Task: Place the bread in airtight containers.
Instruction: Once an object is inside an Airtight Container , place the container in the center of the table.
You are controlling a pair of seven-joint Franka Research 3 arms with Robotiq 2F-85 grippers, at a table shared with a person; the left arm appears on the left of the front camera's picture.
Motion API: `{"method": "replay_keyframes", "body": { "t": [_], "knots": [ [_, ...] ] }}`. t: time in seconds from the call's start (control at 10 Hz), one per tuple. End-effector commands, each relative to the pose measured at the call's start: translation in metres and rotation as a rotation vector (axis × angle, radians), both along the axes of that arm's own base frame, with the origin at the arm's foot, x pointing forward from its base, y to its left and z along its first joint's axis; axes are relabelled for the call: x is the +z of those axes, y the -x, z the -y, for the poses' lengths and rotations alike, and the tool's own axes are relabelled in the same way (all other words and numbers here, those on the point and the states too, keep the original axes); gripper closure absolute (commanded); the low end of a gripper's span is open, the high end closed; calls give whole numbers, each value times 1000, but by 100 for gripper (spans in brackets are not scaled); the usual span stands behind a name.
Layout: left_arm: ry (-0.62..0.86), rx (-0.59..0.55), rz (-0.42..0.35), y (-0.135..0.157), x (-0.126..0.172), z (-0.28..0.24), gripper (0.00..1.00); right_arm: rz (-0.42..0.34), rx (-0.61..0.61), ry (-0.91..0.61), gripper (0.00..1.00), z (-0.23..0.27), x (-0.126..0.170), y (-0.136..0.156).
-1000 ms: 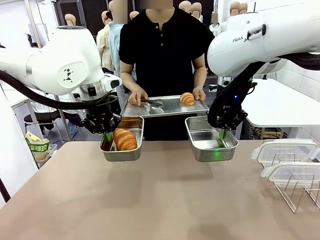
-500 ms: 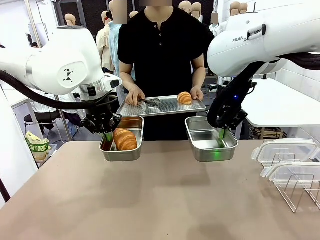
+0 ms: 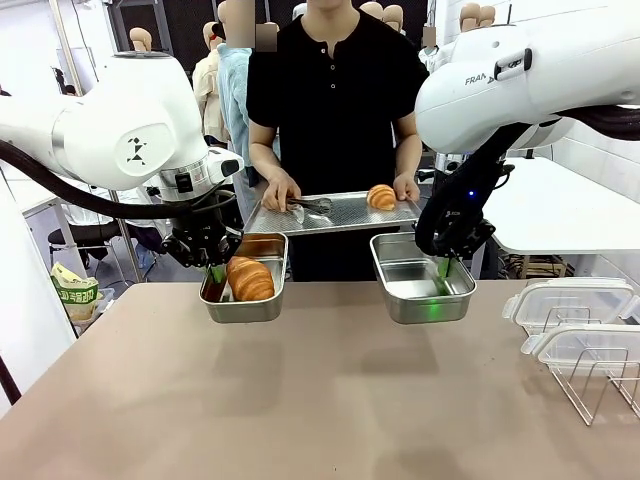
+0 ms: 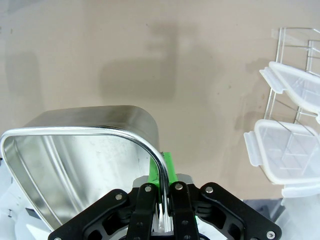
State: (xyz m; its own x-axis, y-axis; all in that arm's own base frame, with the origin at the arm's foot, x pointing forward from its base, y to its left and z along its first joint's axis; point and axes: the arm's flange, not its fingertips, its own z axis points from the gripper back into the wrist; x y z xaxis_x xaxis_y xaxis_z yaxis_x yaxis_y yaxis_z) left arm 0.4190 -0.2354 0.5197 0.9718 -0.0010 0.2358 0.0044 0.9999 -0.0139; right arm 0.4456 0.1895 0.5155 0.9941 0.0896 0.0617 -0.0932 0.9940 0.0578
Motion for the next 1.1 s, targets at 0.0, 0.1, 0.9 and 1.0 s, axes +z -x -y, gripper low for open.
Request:
{"method": "replay_keyframes", "body": {
  "t": [0.0, 0.1, 0.9, 1.0],
  "knots": [
    [2, 1, 7, -1, 4, -2, 100, 5, -2, 9, 100, 1, 1, 0],
    [2, 1, 7, -1, 4, -2, 100, 5, -2, 9, 100, 1, 1, 0],
    [-5, 16, -118, -46, -108, 4, 100, 5, -2, 9, 100, 1, 1, 0],
    [-14, 25, -105, -49, -120, 3, 100, 5, -2, 9, 100, 1, 1, 0]
  ]
}}
